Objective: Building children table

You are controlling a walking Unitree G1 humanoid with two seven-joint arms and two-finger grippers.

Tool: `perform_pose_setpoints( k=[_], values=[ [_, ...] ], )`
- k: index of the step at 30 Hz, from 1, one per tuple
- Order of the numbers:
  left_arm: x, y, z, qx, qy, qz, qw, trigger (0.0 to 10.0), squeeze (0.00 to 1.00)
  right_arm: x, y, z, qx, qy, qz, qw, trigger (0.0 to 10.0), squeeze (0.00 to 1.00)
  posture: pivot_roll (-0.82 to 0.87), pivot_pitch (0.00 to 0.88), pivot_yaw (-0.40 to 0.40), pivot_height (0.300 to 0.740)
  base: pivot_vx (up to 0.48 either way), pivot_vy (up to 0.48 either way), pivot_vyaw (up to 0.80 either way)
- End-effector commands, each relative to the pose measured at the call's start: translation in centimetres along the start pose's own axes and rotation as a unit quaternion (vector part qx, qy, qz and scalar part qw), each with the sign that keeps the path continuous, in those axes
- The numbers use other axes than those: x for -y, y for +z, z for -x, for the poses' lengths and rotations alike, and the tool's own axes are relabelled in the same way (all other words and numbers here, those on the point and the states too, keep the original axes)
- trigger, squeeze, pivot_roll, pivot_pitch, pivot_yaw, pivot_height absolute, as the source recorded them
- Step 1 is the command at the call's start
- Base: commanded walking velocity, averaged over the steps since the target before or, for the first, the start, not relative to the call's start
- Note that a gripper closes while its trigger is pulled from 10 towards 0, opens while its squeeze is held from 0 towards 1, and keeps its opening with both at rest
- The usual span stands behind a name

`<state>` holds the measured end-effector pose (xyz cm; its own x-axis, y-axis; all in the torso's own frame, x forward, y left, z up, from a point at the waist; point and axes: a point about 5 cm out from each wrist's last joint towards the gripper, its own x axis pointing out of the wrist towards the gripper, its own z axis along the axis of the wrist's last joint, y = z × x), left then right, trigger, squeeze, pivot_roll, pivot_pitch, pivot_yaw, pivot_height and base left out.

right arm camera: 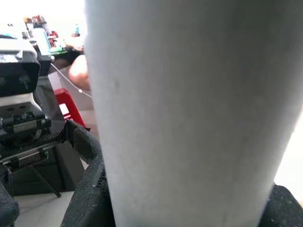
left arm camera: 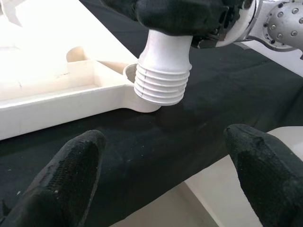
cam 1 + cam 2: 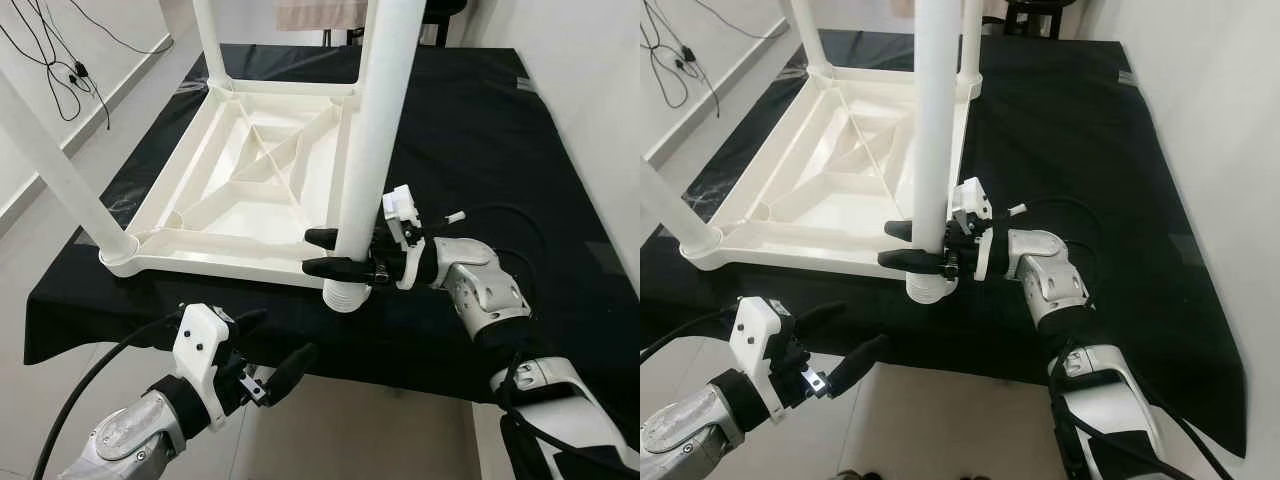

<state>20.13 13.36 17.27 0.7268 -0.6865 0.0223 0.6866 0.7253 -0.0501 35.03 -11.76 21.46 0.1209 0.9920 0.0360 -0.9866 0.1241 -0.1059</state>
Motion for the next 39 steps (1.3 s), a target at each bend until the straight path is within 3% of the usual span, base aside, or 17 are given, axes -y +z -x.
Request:
perform_pose_setpoints(
  k=[1,6,12,26,30,32,34,39],
  values=[
    [0.1,-0.3,0.3,-0.014,-0.003,0.001,1.000,10.0,0.00,-0.2,-1.0,0.3,-0.015,0.000,-0.022,1.000,10.0,0.00,0.06,0.252,-0.028,0.740,0.000,0.000,0.00],
    [0.4,-0.2,0.4,-0.013,-0.003,0.002,1.000,10.0,0.00,1.0,-0.7,0.0,-0.002,-0.052,-0.012,0.999,10.0,0.00,0.07,0.266,-0.029,0.740,0.000,0.000,0.00],
    [0.6,-0.1,0.7,-0.014,-0.003,0.000,1.000,10.0,0.00,1.8,-0.8,0.7,0.005,-0.099,-0.014,0.995,10.0,0.00,0.08,0.276,-0.025,0.740,0.000,0.000,0.00],
    [0.6,0.0,1.0,-0.019,-0.004,-0.002,1.000,10.0,0.00,1.6,-1.1,1.6,0.004,-0.094,0.001,0.996,10.0,0.00,0.08,0.280,-0.014,0.740,0.000,0.000,0.00],
    [0.6,0.0,1.0,-0.020,-0.004,-0.002,1.000,10.0,0.00,1.0,-1.6,1.4,-0.011,-0.074,0.018,0.997,10.0,0.00,0.08,0.277,-0.012,0.740,0.000,0.000,0.00],
    [0.5,0.0,1.0,-0.021,-0.004,-0.003,1.000,10.0,0.00,0.0,-2.9,1.0,-0.063,-0.045,0.055,0.995,10.0,0.00,0.08,0.274,-0.012,0.740,0.000,0.000,0.00],
    [0.5,0.0,1.0,-0.021,-0.004,-0.003,1.000,10.0,0.00,0.0,-2.9,1.0,-0.063,-0.045,0.055,0.995,10.0,0.00,0.08,0.274,-0.012,0.740,0.000,0.000,0.00],
    [0.5,-0.1,0.9,-0.021,-0.004,-0.003,1.000,10.0,0.00,-0.6,-3.9,1.0,-0.131,-0.015,0.093,0.987,10.0,0.00,0.08,0.268,-0.014,0.740,0.000,0.000,0.00]
  ],
)
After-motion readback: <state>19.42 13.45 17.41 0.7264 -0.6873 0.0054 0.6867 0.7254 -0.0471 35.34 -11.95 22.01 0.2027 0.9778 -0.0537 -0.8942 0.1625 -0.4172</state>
